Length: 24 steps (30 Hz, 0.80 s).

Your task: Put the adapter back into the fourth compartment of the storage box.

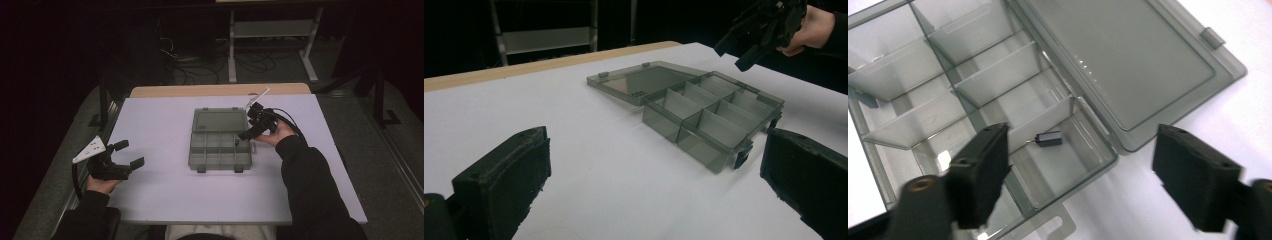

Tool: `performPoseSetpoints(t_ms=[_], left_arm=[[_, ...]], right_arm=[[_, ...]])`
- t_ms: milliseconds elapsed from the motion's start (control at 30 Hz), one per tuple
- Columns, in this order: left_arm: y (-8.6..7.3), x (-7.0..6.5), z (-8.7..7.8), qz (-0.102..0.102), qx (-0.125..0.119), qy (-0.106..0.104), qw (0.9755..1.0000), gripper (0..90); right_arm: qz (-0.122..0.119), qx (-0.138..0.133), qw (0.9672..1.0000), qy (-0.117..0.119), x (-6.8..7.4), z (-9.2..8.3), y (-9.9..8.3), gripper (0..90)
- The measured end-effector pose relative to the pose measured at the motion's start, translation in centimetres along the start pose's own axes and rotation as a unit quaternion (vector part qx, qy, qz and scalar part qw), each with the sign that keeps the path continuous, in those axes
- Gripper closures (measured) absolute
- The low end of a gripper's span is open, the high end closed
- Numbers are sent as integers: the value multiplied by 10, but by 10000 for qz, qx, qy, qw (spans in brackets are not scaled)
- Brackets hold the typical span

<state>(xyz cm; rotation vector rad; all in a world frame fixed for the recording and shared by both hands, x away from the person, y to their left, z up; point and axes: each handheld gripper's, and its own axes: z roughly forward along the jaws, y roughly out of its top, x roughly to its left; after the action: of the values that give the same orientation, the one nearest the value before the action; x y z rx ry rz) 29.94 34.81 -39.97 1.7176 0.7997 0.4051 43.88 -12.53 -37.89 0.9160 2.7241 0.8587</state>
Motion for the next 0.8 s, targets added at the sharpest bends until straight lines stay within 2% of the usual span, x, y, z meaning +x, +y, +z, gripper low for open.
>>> performPoseSetpoints(t_ms=[67, 200, 400, 533, 600, 800], left_arm=[[0, 0, 0, 7, -2, 1, 10000, 0], [0, 0, 0, 9, 0, 1, 10000, 0], [0, 0, 0, 2, -8, 2, 10000, 0], [0, 0, 0, 1, -12, 2, 10000, 0], [0, 0, -1, 3, -10, 0, 10000, 0], [0, 0, 0, 0, -15, -6, 10000, 0]], right_arm=[[69, -36, 10000, 14, -1, -2, -1, 140], [117, -106, 9999, -31, 0, -7, -1, 116], [196, -247, 9995, -68, 1, -13, -1, 4], [251, -254, 9993, -50, 1, -17, -2, 0], [264, -295, 9991, -121, 1, -20, -4, 0], [344, -391, 9986, -73, 2, -25, -9, 0]])
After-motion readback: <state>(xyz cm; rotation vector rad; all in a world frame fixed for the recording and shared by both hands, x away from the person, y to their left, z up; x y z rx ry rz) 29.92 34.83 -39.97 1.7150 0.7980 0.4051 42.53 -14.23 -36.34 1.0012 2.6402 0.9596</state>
